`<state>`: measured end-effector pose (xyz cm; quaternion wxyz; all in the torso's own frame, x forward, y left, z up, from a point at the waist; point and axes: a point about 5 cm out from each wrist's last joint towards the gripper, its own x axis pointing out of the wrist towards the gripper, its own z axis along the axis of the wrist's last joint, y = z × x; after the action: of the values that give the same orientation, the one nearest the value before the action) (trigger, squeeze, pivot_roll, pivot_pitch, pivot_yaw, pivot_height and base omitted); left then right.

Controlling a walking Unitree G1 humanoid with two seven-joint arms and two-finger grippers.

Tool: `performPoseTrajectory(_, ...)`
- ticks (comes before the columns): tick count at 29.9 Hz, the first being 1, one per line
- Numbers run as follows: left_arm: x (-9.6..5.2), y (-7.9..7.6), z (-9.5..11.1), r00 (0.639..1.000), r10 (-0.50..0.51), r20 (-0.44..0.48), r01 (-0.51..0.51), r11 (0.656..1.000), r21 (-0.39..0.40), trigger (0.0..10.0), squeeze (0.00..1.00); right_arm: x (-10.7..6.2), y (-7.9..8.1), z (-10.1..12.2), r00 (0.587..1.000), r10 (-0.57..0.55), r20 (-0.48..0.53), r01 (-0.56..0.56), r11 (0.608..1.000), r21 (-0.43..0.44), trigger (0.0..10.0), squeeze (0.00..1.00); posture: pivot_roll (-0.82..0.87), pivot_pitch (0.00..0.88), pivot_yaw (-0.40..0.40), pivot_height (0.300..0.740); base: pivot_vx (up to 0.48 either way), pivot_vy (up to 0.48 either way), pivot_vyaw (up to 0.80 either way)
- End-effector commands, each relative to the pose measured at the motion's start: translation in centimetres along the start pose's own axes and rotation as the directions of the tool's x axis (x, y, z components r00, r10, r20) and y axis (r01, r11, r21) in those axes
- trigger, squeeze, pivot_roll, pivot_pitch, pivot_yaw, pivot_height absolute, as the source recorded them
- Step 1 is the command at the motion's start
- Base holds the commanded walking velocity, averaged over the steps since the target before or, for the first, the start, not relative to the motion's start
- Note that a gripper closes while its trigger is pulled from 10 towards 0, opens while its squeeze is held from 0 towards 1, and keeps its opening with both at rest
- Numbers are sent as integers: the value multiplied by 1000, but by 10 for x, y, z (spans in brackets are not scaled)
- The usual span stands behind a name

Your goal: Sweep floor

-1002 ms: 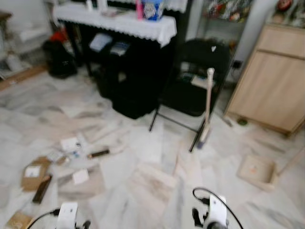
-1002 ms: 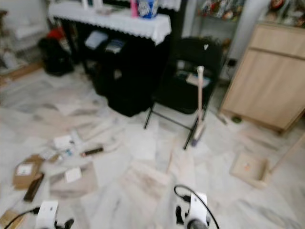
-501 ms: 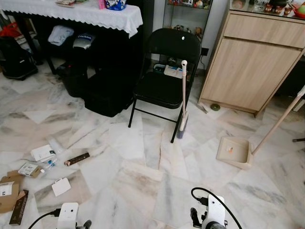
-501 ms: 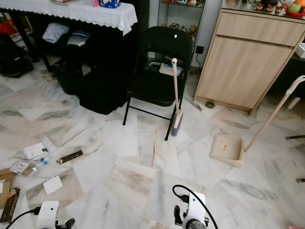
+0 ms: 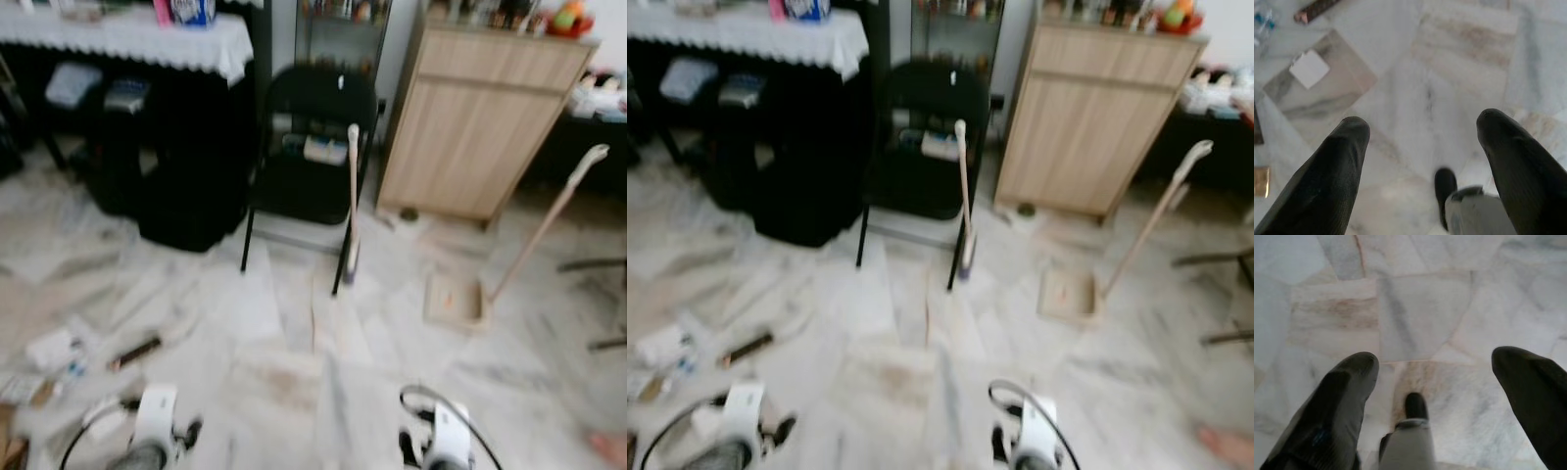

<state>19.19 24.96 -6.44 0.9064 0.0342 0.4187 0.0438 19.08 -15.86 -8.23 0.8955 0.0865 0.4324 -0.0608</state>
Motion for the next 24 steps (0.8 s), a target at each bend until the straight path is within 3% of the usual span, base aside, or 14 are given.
performPoseTrajectory(1, 1, -2, 1, 1000, -13, -6, 13, 1000, -1, 10000, 0, 0, -8, 1, 1000, -28, 5, 28, 1000, 9, 10000, 0, -19, 9, -42, 740, 0, 0, 0)
performPoseTrajectory(9, 0, 1, 1, 1000, -19, 3, 19, 1000, 21, 10000, 0, 0, -10, 2, 999, -34, 9, 34, 999, 13, 10000, 0, -20, 12, -46, 740, 0, 0, 0)
performPoseTrajectory(16, 2, -14, 3, 999, -38, 13, 38, 999, 31, 10000, 0, 0, -12, 1, 999, -53, -1, 53, 998, 19, 10000, 0, -23, 13, -47, 740, 0, 0, -490)
performPoseTrajectory(24, 3, -20, 5, 999, -49, 18, 48, 998, 41, 10000, 0, -1, -14, 3, 998, -64, 19, 63, 998, 6, 10000, 0, -24, 3, -47, 740, 0, -395, -82)
